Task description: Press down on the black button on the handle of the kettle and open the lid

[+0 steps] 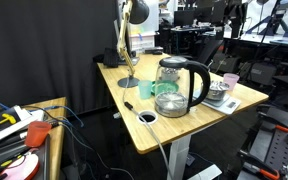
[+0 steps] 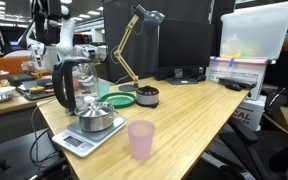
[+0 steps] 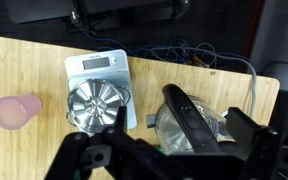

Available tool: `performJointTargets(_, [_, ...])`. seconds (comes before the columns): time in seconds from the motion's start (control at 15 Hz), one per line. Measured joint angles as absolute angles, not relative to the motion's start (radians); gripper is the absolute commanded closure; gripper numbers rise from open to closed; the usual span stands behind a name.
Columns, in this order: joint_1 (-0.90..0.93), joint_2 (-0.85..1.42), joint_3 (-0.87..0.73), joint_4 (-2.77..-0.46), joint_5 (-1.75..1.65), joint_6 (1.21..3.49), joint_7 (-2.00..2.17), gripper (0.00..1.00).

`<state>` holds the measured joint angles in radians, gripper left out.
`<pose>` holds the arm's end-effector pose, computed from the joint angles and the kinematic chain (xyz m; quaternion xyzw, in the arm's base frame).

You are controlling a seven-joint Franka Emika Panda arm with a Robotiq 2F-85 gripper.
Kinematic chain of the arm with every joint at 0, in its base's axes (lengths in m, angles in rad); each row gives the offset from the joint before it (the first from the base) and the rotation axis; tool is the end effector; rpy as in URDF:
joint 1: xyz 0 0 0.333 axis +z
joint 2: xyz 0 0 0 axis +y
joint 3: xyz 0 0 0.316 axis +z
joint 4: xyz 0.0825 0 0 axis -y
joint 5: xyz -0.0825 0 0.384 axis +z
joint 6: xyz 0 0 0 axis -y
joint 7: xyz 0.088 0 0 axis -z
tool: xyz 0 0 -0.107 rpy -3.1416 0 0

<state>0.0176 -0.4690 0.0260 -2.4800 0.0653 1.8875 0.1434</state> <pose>0.3870 0.0220 0.4462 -0.9958 0.0636 0.0637 0.0187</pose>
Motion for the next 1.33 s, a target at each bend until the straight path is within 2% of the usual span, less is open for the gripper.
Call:
performJointTargets(1.27, [0.024, -0.469, 0.037, -2.557, 0.009, 1.928, 0.101, 0.0])
performJointTargets(1.33, [0.024, -0.468, 0.037, -2.557, 0.009, 1.928, 0.092, 0.04])
